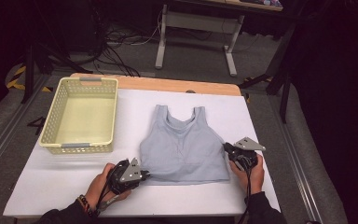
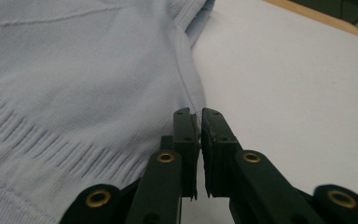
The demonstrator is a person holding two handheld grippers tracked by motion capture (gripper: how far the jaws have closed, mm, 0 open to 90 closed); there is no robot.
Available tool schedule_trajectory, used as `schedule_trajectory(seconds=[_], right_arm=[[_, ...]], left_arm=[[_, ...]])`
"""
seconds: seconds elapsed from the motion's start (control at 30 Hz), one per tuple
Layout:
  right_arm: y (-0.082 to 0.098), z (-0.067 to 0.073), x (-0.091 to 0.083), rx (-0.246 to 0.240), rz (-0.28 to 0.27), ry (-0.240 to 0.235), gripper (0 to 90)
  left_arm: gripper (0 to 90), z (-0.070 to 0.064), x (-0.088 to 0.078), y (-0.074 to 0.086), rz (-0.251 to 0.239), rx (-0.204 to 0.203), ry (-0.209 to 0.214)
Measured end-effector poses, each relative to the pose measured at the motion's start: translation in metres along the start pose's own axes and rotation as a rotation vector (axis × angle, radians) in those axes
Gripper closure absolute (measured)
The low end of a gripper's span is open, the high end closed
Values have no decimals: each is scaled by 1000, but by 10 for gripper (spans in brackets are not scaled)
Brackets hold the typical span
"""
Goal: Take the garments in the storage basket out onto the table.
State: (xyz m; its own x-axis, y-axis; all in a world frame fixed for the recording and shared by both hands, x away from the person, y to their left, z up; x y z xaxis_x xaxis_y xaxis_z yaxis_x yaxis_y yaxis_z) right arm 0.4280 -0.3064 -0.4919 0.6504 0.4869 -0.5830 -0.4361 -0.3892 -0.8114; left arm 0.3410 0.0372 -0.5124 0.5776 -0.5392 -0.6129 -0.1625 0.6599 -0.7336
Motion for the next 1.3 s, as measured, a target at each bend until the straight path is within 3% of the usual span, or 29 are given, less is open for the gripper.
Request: schedule_trajectory(seconds=[0.2,0.37,0.5,0.67,0.77,0.97,1.1,1.3], right_arm=[[-3,2,-12,-9,-38,3,789],[-10,13,-22,-27,-86,-5,699],[-18,25,-31,-29,-146,-52,596],[-30,45,-36,-84,-195,-96,496],[-32,57,-34,-102,-183,-97,409],[-28,81,-31,-127,-168,-108,262],[-31,94,-33,-148,-187,-122,215],[-35,107,-25,-181,-180,-160,205]], left_arm=[[809,1,-11,-3,-35,-20,12],[762,8,-29,-9,-119,-51,7],[717,16,-43,-11,-181,-44,-16],[619,29,-49,-7,-219,-75,-96],[479,33,-49,-3,-206,-91,-135],[218,34,-57,9,-227,-149,-131],[127,36,-62,16,-226,-167,-155],[108,43,-70,28,-215,-210,-188]])
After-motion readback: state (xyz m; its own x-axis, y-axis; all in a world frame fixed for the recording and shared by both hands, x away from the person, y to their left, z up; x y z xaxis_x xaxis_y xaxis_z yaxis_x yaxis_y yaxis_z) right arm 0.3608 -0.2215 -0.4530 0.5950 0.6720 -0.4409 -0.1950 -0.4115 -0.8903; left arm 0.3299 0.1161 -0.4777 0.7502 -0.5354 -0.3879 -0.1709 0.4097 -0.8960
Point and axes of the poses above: each handheld gripper's, and its own axes: x roughly forward along the jaws, y roughly out of its underside, z roughly to its left, the point moved 7 cm from there along x, roughly forward along the jaws, and after that the axes turned 14 degrees about -y, right-handed, at the moved point
